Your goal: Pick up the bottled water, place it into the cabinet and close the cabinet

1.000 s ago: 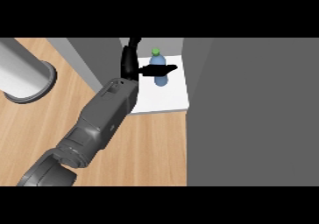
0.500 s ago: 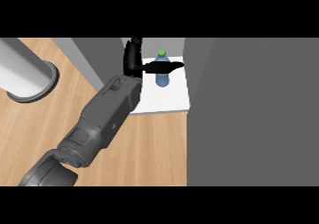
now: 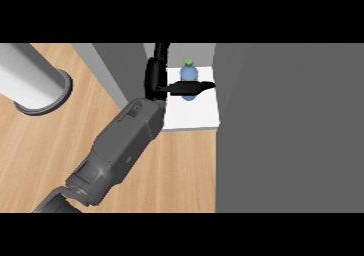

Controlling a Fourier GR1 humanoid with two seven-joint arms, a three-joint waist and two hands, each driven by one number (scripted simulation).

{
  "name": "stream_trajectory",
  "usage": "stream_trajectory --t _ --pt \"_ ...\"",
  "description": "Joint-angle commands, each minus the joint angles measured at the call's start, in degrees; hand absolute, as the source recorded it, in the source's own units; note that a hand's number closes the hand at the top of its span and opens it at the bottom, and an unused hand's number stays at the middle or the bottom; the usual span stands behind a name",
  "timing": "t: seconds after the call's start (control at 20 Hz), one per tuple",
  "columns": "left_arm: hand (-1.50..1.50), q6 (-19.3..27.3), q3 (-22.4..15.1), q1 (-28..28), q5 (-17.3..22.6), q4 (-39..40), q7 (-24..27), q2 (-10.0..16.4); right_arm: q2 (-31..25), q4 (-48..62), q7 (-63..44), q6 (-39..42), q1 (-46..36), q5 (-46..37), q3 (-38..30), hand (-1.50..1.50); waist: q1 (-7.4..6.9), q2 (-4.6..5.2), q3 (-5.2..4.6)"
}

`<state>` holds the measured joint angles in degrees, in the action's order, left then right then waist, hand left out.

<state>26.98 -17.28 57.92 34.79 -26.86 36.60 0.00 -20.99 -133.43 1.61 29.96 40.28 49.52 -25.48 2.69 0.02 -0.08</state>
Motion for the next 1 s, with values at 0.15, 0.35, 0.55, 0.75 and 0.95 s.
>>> stream_trajectory --t 0.15,0.35,0.55,0.75,0.95 --pt "-1.5 3.57 -12.52 -13.07 5.4 -18.18 -1.86 0.0 1.6 -9.3 -3.5 -2.51 3.15 0.51 -0.86 -1.5 -1.46 -0.64 -0.02" --pt "-1.5 5.68 -16.44 -23.07 4.69 -27.42 -0.66 0.0 4.19 -8.45 -1.99 -0.92 4.36 -1.38 -0.79 -1.5 -2.57 -0.79 0.01" --pt "-1.5 10.02 -20.04 -29.22 2.34 -37.64 -2.27 0.0 2.68 -8.75 -3.48 -1.85 3.78 0.3 -1.66 -1.5 -3.0 -0.56 0.02" --pt "-1.5 9.9 -24.22 -39.19 -0.36 -44.57 0.12 0.47 5.39 -10.21 -2.26 -0.46 5.3 -1.78 -1.03 -1.5 -2.69 -0.54 0.02" --pt "1.5 4.18 -26.97 -44.48 0.63 -52.5 -2.75 6.32 3.38 -7.2 -2.8 -0.24 0.32 -3.79 0.34 1.5 -3.46 -0.25 0.01"
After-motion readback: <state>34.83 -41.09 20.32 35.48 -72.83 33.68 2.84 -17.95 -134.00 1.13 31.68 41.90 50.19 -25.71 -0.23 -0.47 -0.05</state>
